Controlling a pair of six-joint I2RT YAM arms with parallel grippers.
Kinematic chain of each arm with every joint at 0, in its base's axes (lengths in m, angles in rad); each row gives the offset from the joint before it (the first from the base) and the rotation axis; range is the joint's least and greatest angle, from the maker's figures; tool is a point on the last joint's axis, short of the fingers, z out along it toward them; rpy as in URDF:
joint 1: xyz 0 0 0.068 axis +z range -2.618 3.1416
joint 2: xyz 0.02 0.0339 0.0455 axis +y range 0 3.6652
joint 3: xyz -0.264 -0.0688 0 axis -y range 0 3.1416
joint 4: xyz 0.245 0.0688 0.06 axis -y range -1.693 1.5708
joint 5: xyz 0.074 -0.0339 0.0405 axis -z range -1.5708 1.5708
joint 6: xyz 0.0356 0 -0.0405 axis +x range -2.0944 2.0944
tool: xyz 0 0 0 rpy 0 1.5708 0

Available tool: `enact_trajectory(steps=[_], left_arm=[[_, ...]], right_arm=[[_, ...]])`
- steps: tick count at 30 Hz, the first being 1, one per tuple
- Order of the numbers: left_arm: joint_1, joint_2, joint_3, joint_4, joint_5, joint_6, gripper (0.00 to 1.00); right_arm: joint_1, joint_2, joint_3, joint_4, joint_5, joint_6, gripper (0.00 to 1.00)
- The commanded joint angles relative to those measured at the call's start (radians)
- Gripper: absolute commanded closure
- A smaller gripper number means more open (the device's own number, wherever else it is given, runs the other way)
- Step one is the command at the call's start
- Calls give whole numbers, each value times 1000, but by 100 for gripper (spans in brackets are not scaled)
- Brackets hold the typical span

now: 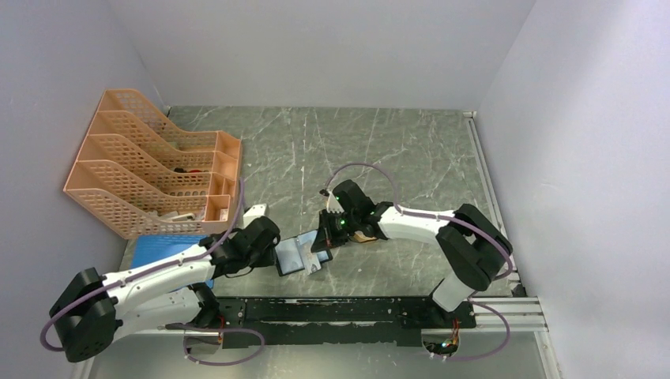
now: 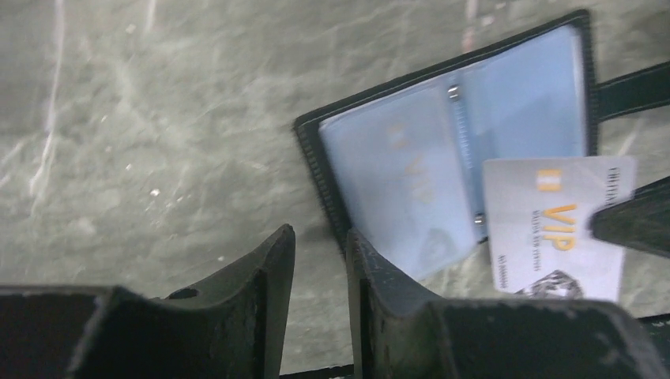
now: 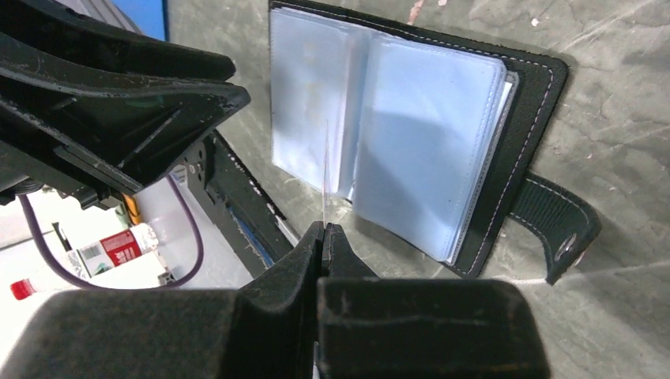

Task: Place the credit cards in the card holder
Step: Turn over the card slot in the card holder, then insert the credit card into the card holder.

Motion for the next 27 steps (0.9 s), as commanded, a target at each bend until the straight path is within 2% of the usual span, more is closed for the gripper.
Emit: enact_trajectory(steps=[1, 11, 22, 27], left_arm=[[14, -52, -76, -18, -44, -117, 66], [38, 123, -83, 154, 50, -41, 77], [102, 239, -10, 211, 43, 46, 78], [122, 234, 10, 182, 24, 56, 78]], right_arm=[[3, 40, 41, 31, -31, -28, 100], [-13, 41, 19, 34, -18, -10, 100], [-20, -96, -51, -20, 64, 6, 100], [-131, -135, -97, 16, 27, 46, 100]])
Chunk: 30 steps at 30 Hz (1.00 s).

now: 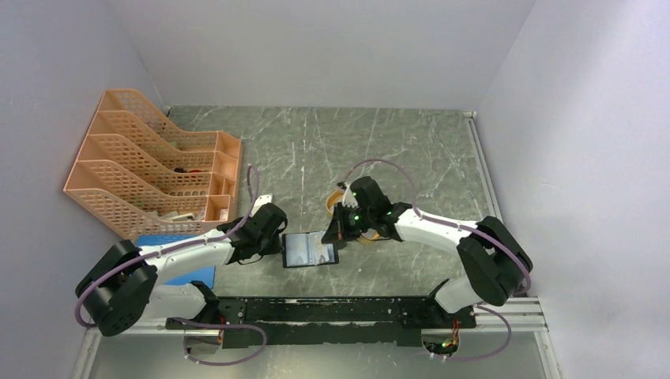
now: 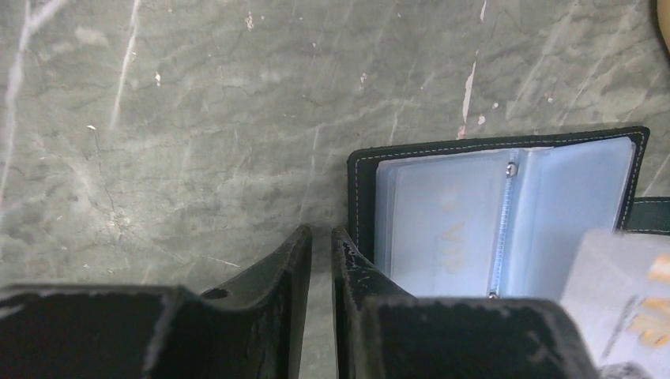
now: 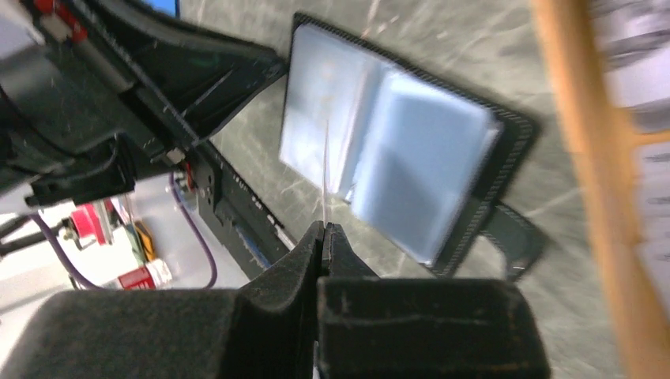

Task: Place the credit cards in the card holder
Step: Insert the credit card into the card holder.

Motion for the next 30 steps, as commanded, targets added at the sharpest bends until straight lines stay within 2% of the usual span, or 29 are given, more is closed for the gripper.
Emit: enact_trajectory(steps=[1, 10, 30], left_arm=[[18, 3, 8, -50, -11, 36, 78], [18, -36, -18, -71, 16, 18, 77], [19, -47, -44, -48, 60, 15, 79]], right_arm=[[-79, -18, -28, 22, -21, 20, 100], [-79, 58, -19, 127, -140, 65, 100], [-80, 192, -2, 158, -180, 83, 100]])
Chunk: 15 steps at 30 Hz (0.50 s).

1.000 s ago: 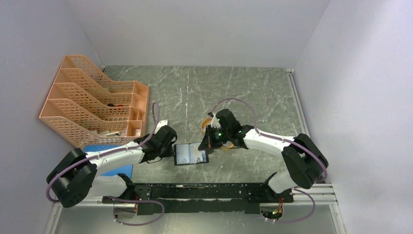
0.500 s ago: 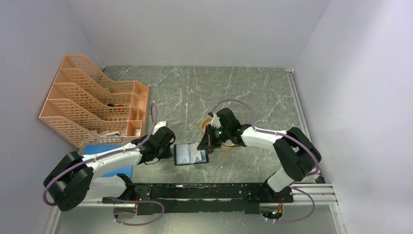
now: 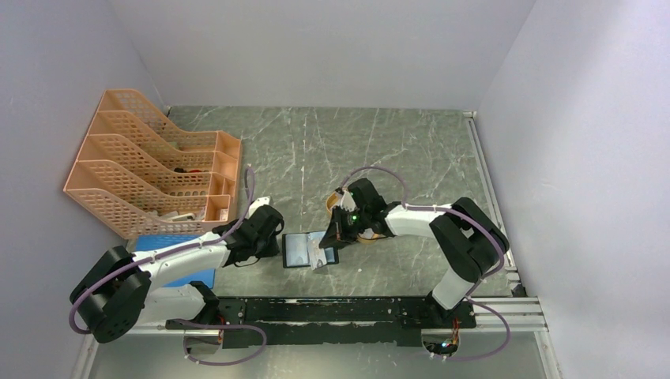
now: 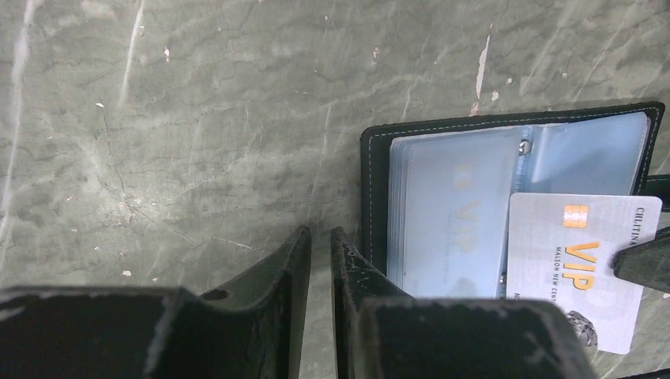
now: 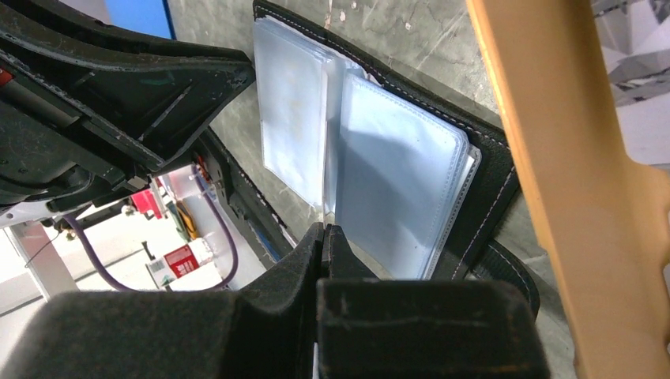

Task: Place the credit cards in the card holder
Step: Insert the credit card into the card holder.

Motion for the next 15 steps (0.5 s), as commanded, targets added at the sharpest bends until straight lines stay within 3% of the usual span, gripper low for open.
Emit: enact_trajectory(steps=[1, 15], left_arm=[[5, 1, -22, -14, 32, 2, 79], [5, -1, -34, -3, 52, -4, 80]], right_arm=[[1, 20, 11, 43, -29, 9, 100], [3, 40, 7, 82, -42, 25, 100]])
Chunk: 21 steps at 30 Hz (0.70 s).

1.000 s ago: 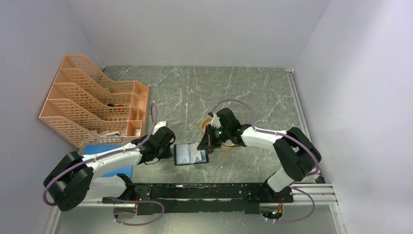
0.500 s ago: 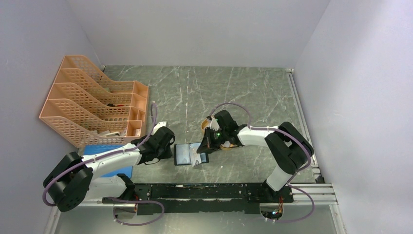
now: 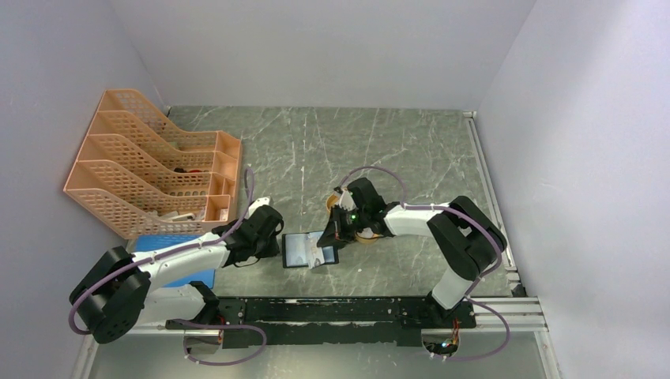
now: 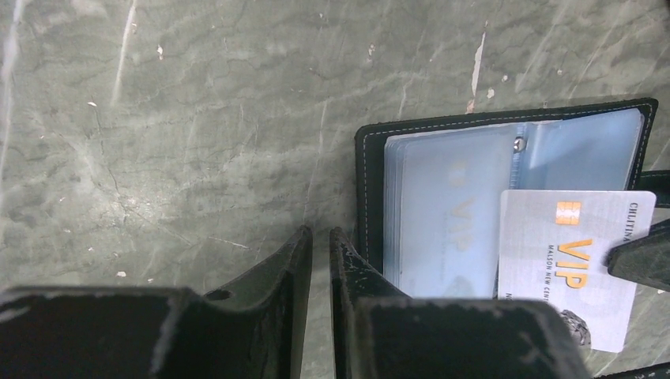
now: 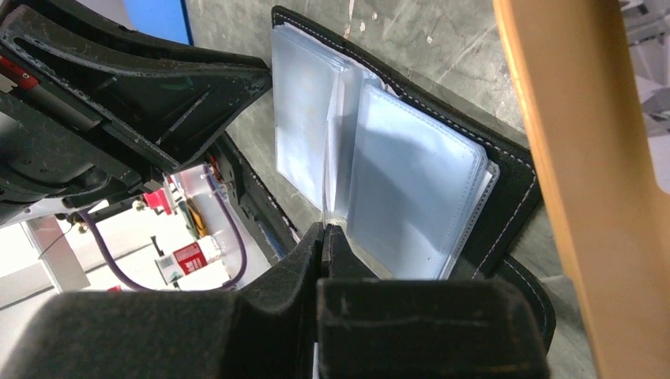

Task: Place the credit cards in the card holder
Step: Insert the credit card into the card holder.

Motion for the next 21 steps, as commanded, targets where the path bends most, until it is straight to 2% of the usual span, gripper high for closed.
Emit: enact_trajectory(steps=[1, 21], left_arm=[[6, 2, -29, -11, 42, -3, 80], [5, -1, -31, -10, 53, 4, 81]], right_arm=[[3, 24, 9, 32, -17, 5, 100], [3, 68, 17, 92, 51, 56, 100]])
